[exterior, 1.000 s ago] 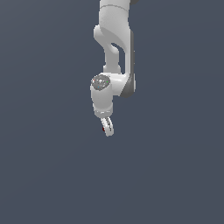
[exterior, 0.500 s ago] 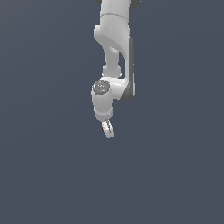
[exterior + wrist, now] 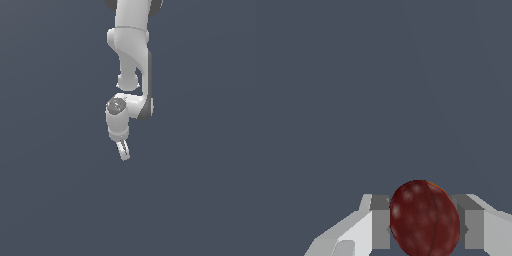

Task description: Pick up the object and move it to a goal position.

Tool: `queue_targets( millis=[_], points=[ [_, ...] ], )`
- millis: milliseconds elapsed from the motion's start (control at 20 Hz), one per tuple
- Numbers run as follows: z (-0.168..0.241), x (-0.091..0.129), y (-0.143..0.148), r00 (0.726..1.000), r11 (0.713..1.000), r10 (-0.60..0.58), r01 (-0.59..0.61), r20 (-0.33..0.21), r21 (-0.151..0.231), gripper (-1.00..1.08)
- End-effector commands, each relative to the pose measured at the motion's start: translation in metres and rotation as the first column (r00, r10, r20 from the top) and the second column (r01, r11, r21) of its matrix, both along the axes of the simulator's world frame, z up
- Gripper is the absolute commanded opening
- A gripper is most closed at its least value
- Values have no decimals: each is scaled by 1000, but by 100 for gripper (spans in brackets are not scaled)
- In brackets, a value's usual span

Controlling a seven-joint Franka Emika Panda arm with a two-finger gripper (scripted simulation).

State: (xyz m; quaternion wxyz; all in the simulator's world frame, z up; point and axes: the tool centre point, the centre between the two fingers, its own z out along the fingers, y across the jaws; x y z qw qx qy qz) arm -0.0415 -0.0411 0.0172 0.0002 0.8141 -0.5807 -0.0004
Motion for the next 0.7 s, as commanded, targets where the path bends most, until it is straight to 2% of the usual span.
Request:
queue_targets(
  millis=[0, 650],
  points=[
    [0, 0, 0, 1000, 1000, 0, 0, 1, 0, -100],
    [7, 3, 0, 1000, 1000, 0, 0, 1, 0, -100]
  ],
)
